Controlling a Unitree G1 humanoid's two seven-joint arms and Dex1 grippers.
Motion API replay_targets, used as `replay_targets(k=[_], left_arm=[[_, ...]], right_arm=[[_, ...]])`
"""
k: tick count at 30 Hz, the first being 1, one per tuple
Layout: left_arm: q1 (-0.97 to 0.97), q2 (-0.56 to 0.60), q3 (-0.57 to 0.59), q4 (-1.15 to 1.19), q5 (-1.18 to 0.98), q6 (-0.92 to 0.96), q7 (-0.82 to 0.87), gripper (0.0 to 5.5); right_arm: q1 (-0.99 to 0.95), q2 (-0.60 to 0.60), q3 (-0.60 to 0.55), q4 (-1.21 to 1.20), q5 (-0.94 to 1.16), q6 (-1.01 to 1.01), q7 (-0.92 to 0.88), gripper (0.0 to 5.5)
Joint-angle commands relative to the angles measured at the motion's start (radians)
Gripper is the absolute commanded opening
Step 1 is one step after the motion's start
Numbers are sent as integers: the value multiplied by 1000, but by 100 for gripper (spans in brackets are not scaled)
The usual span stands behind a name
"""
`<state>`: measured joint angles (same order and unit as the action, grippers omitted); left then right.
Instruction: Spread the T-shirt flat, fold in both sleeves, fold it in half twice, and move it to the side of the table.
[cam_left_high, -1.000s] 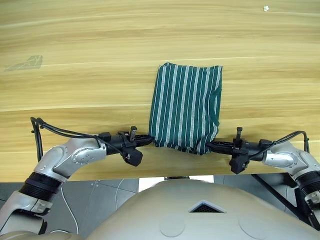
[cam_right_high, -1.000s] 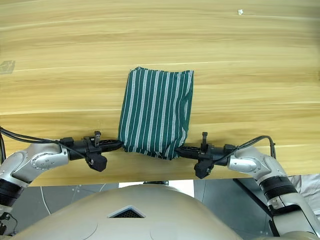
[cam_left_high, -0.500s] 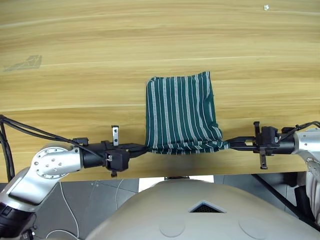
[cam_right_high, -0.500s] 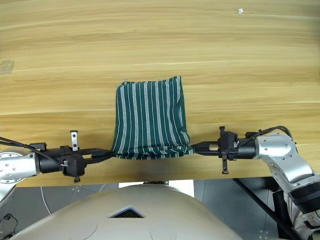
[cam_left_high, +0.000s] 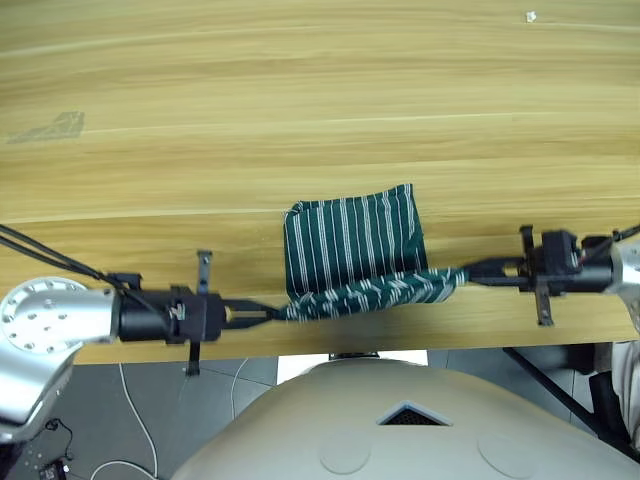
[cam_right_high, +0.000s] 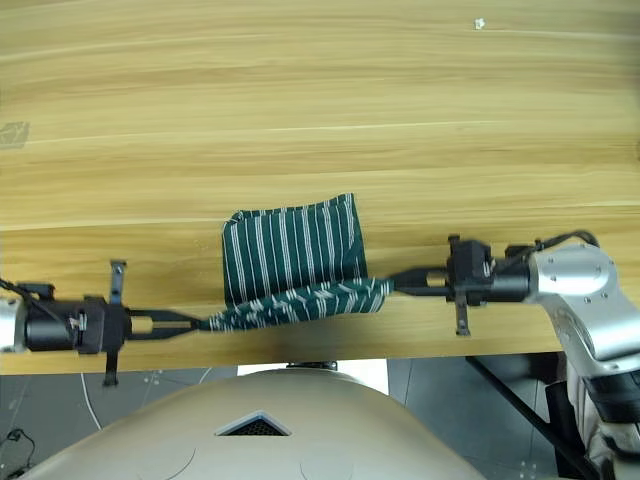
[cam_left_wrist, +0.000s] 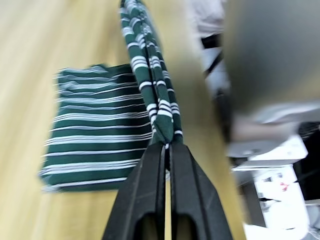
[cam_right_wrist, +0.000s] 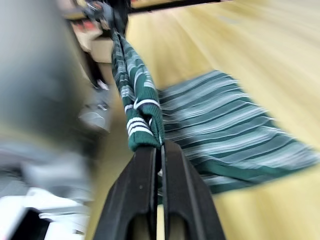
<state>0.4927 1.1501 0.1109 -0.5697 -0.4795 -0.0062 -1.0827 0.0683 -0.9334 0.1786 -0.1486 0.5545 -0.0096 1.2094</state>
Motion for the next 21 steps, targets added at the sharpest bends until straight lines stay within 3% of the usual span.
replay_targets(k=[1,7,16,18,21], left_arm=[[-246,-101,-127,125,147,75,88,2],[-512,-268,-220,290,246,159,188,2],[-554,-321,-272,412,323,148,163,2],[-584,-350,-266,456,345,141,197,34],[-668,-448,-217,557,410,112,384,74]], right_arm=[[-223,129,32,194,-155,-42,-54,0],[-437,284,48,458,-284,-121,-70,0],[-488,381,42,605,-364,-197,-82,0],[-504,401,30,639,-377,-209,-113,0],[-518,403,18,689,-413,-219,-154,53]])
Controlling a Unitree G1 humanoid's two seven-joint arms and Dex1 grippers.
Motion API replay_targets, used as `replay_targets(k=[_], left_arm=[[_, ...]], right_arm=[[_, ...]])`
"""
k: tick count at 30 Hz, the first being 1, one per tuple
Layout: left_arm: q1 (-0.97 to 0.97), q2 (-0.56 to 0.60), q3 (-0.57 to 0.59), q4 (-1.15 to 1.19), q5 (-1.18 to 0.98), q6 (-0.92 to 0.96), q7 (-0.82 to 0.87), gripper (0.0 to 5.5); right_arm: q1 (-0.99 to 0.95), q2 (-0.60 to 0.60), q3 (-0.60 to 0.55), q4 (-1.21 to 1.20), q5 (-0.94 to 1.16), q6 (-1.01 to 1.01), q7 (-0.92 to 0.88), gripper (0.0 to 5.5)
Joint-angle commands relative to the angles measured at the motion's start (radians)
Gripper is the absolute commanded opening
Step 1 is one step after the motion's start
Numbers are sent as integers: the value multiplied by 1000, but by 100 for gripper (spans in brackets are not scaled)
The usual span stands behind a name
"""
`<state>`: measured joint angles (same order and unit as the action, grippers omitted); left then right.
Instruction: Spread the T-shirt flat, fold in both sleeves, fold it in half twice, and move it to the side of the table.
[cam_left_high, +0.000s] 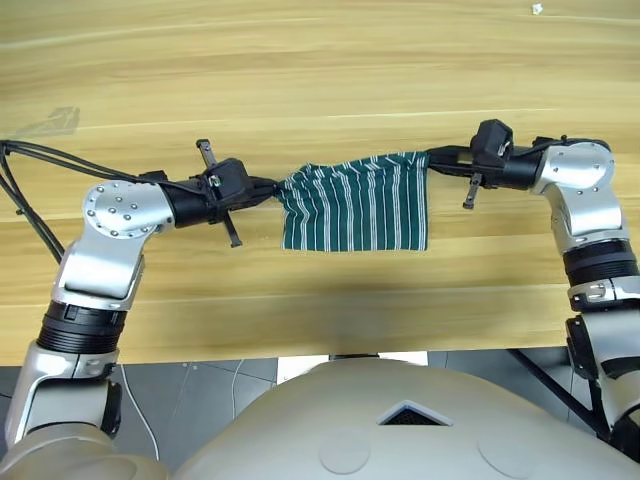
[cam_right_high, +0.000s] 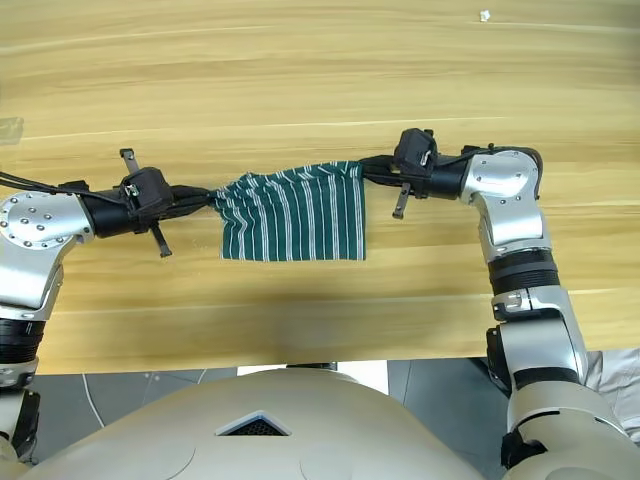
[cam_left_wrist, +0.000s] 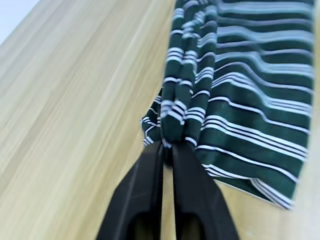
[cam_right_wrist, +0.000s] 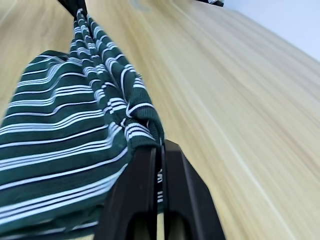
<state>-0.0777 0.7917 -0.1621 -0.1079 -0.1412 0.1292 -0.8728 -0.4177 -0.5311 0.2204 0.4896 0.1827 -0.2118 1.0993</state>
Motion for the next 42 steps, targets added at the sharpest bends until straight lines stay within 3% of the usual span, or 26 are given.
replay_targets(k=[1,5,11,18,24,29,34,37,42], left_arm=[[-123,-126,80,119,88,-34,247,85],[-161,-225,149,173,93,-31,403,117],[-95,-301,207,166,56,-28,472,117],[12,-425,345,54,6,-74,626,117],[105,-524,348,-14,-19,-101,668,117],[146,-585,347,-51,-41,-108,692,117],[164,-600,328,-60,-26,-111,696,117],[180,-609,323,-61,-20,-115,703,117],[211,-625,310,-91,-4,-124,718,117]], right_arm=[[-37,2,-31,63,-52,-24,-65,67],[-57,19,-59,112,-100,-29,-183,134],[-45,54,-113,101,-98,-77,-300,134],[59,176,-43,-77,59,-37,-100,134],[-36,294,74,110,-41,-5,-43,134],[-164,406,123,351,-151,-18,-103,134],[-253,390,217,668,-348,53,-236,134],[-262,364,187,735,-338,145,-280,134],[-227,283,-31,677,-184,277,-462,134]])
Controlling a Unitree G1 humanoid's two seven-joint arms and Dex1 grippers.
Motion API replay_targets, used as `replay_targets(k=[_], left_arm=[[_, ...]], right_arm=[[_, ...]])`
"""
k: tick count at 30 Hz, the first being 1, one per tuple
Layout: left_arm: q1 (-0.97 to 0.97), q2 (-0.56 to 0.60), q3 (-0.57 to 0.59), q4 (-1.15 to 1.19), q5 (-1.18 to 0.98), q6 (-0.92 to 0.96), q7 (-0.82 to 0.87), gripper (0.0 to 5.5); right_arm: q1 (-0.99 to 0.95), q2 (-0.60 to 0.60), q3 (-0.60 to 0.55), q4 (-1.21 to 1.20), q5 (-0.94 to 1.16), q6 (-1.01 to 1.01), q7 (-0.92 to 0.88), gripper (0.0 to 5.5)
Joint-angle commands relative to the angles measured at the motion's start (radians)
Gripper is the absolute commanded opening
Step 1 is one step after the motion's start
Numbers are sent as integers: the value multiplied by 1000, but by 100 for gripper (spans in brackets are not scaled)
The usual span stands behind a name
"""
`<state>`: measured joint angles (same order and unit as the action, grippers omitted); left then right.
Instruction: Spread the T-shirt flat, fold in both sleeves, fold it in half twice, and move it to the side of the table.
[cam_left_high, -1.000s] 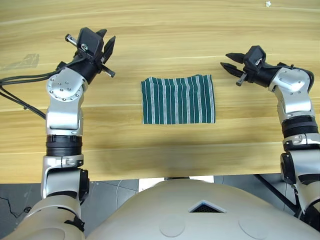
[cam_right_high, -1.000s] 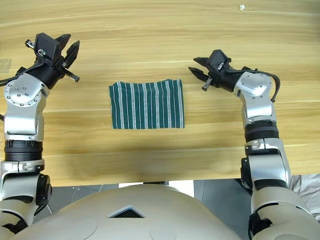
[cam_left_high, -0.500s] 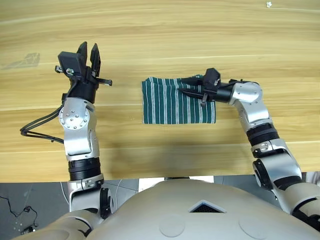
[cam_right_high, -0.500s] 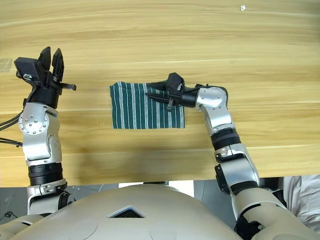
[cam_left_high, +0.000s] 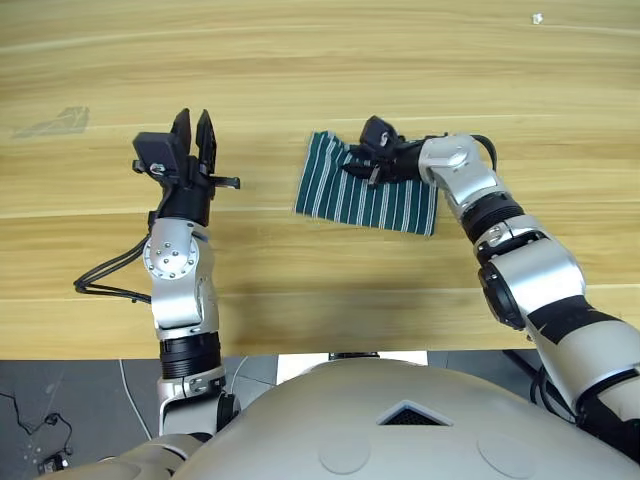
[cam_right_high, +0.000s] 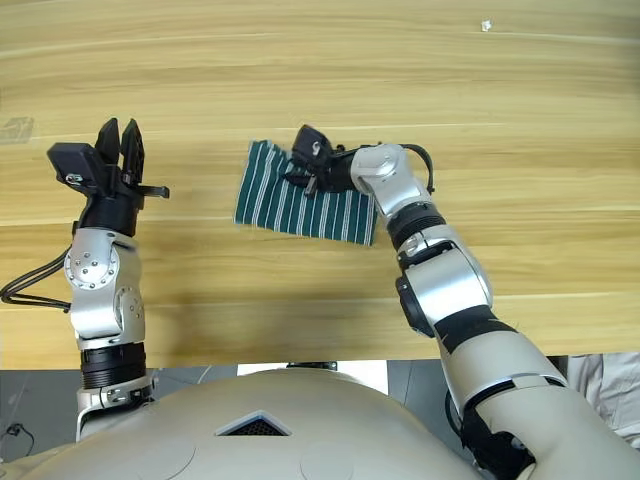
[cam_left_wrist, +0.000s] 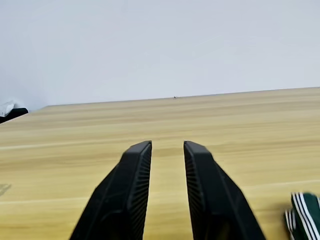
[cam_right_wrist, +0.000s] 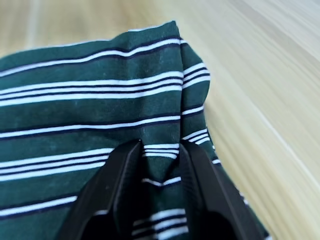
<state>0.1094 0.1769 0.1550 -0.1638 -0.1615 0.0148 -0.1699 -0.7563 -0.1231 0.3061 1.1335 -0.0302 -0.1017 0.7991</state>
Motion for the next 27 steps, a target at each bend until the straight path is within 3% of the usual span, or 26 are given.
replay_targets(k=[1,5,8,12,16,27], left_arm=[[34,-14,-6,-52,16,-10,20,117],[95,-42,-34,-153,-3,17,26,117],[130,-42,-97,-207,34,29,14,117],[132,-39,-116,-211,53,42,28,117],[137,-56,-135,-197,64,41,39,117],[40,-72,-142,-150,88,-13,51,117]], right_arm=[[142,-149,-168,-17,61,193,-205,134],[394,-205,-346,-480,160,376,-364,134],[650,-173,-423,-866,213,541,-470,134],[822,-99,-483,-1093,239,624,-599,134],[875,-48,-499,-1179,213,551,-690,134],[729,30,-414,-1179,129,-79,-674,134]])
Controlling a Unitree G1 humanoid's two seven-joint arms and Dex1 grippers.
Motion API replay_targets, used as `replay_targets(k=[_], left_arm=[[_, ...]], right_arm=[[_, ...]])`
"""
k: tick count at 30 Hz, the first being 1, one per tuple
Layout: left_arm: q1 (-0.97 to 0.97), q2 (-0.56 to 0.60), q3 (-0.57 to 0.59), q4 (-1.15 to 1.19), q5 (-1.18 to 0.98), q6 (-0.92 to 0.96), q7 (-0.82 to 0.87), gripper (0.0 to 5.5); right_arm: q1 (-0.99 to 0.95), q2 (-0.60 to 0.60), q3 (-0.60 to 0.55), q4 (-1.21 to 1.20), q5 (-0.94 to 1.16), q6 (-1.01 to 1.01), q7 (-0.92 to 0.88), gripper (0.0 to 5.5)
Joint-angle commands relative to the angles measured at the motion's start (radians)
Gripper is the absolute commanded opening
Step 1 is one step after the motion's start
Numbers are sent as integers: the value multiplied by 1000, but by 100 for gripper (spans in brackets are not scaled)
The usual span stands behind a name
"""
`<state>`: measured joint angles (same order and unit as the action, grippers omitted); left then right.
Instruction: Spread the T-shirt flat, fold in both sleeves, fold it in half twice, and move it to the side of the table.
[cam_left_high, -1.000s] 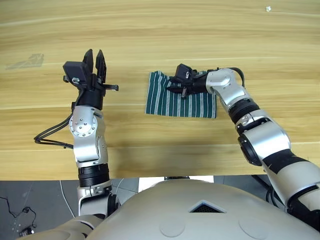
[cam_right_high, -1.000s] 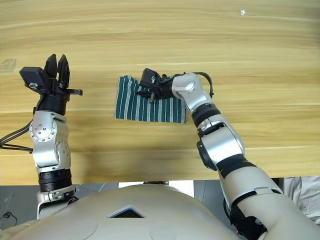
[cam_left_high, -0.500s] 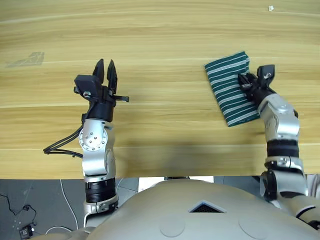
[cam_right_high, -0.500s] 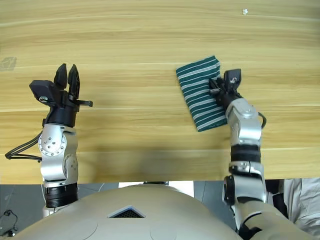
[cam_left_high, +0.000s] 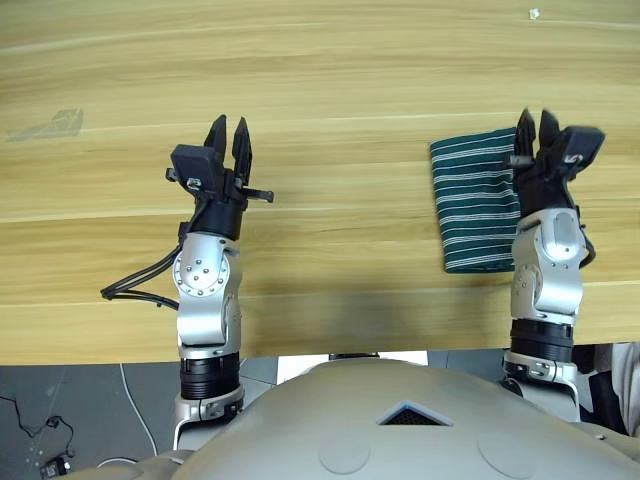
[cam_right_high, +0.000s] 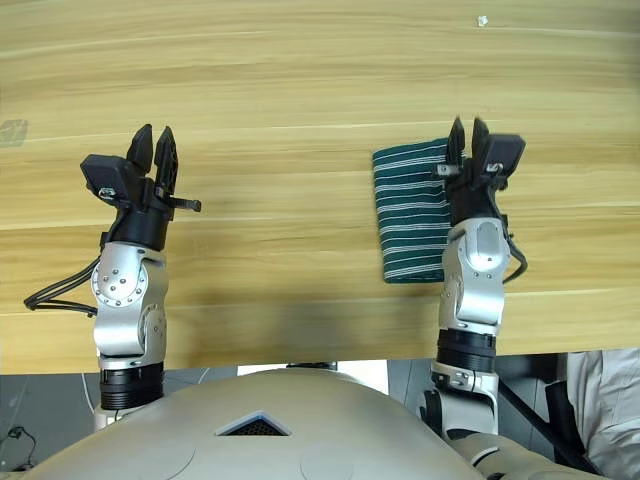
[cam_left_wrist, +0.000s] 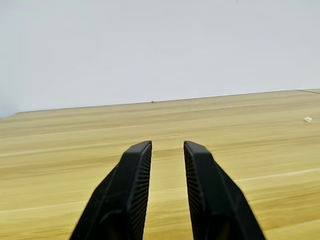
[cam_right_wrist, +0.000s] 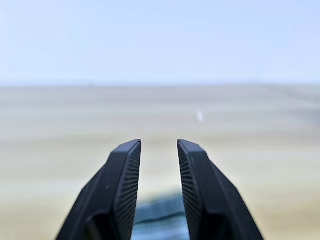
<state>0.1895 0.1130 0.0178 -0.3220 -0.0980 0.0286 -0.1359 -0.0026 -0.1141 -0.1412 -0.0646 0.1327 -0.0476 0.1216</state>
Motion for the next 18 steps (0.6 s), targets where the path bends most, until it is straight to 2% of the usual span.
replay_targets(k=[1,9,13,16,18], left_arm=[[-53,-13,-2,14,30,-37,25,117],[-191,-81,-38,251,163,-285,151,117],[-169,-62,-59,321,213,-386,151,117],[-161,-65,-61,330,217,-427,154,117],[-159,-66,-58,334,221,-448,158,147]], right_arm=[[-40,27,43,44,-45,-184,5,134],[-234,101,102,465,-78,-665,35,134],[-219,112,113,537,-61,-740,58,134],[-223,136,120,566,-11,-713,88,134],[-219,136,135,572,-16,-731,108,138]])
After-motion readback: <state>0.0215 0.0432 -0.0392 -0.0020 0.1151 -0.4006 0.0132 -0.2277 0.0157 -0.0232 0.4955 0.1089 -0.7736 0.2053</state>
